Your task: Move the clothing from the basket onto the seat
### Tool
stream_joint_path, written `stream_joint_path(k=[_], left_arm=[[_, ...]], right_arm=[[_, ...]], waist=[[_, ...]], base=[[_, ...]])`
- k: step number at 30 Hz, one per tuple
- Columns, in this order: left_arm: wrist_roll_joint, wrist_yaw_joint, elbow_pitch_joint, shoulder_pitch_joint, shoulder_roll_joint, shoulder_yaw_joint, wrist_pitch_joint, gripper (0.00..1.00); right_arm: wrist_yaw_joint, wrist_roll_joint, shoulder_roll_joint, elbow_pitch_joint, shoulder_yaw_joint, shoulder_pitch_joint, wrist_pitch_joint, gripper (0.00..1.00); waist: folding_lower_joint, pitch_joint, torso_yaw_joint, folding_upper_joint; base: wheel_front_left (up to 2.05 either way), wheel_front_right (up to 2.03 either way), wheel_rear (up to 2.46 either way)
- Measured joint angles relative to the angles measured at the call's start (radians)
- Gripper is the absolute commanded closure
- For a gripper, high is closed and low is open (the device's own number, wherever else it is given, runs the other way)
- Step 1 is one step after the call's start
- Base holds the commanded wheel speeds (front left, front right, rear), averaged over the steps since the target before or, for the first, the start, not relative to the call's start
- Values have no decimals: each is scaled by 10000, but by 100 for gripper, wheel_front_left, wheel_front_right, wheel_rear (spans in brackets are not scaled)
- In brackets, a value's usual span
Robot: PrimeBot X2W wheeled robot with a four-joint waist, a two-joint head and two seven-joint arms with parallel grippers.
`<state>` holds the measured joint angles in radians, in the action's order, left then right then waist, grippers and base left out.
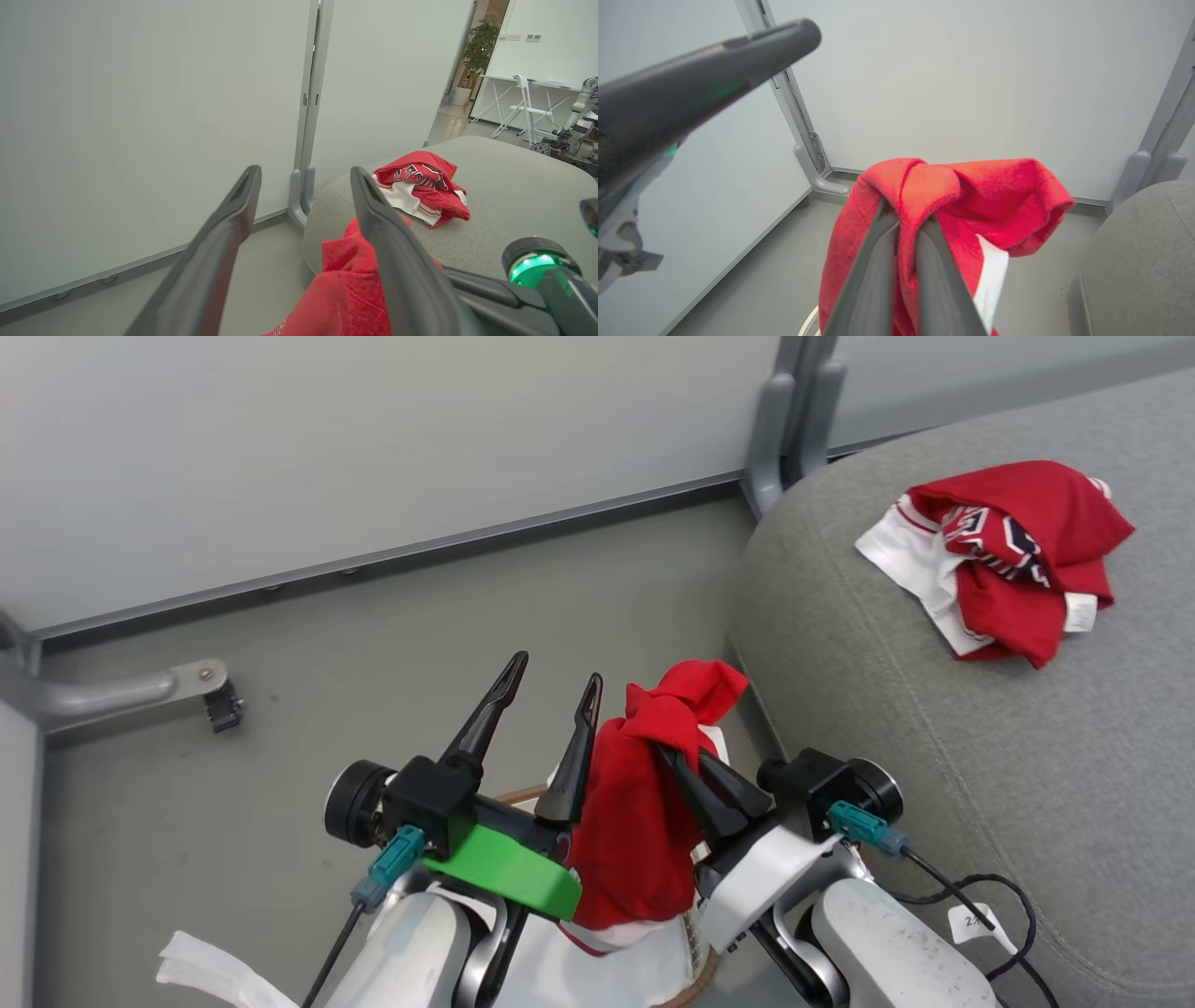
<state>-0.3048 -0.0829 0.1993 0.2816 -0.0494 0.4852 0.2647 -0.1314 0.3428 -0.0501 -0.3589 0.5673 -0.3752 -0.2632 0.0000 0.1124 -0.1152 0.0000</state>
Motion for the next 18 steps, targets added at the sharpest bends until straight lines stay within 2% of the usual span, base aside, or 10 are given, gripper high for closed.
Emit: stream_joint_path(k=[18], left_arm=[[240,-305,370,-82,12,-117,0,0]], right_arm=[[0,-10,-6,886,-1854,763,0,100]], waist=[[0,345,-3541,0]], base=[[0,0,0]])
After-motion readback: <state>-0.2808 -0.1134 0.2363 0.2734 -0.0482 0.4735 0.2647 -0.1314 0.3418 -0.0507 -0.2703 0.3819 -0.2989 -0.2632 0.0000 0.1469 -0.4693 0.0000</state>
